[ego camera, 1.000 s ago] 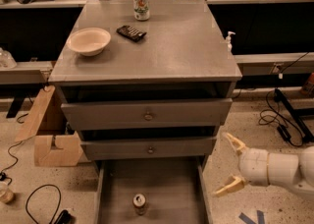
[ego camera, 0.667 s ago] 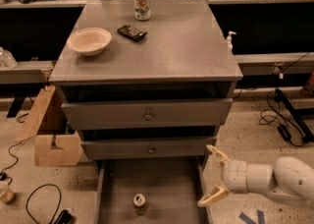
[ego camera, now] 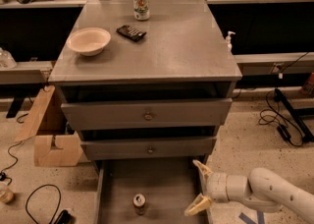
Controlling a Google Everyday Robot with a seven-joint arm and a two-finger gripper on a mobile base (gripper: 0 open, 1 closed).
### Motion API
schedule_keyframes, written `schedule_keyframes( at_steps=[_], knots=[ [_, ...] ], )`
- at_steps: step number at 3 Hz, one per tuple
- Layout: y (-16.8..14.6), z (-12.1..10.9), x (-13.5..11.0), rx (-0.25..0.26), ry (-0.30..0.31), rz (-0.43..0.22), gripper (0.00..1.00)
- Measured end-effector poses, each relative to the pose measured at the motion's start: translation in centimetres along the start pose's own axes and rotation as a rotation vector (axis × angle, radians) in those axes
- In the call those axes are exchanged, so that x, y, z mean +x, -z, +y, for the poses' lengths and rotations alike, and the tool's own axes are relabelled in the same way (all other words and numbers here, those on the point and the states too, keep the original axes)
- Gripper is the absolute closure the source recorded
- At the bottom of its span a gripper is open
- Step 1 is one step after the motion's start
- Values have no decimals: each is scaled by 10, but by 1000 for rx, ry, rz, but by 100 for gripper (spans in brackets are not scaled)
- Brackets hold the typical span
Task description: Pick orange can from bottom drawer and place on counter
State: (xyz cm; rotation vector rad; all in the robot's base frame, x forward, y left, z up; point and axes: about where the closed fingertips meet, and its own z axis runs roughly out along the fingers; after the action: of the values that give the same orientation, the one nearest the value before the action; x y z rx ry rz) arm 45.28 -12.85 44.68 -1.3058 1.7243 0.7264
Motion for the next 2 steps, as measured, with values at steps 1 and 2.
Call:
schedule_keyframes(
  at_steps=[1,2],
  knots=[
    [-1,0,1,2,-4,3,0],
    [-40,-6,17,-65,15,-10,0]
  ],
)
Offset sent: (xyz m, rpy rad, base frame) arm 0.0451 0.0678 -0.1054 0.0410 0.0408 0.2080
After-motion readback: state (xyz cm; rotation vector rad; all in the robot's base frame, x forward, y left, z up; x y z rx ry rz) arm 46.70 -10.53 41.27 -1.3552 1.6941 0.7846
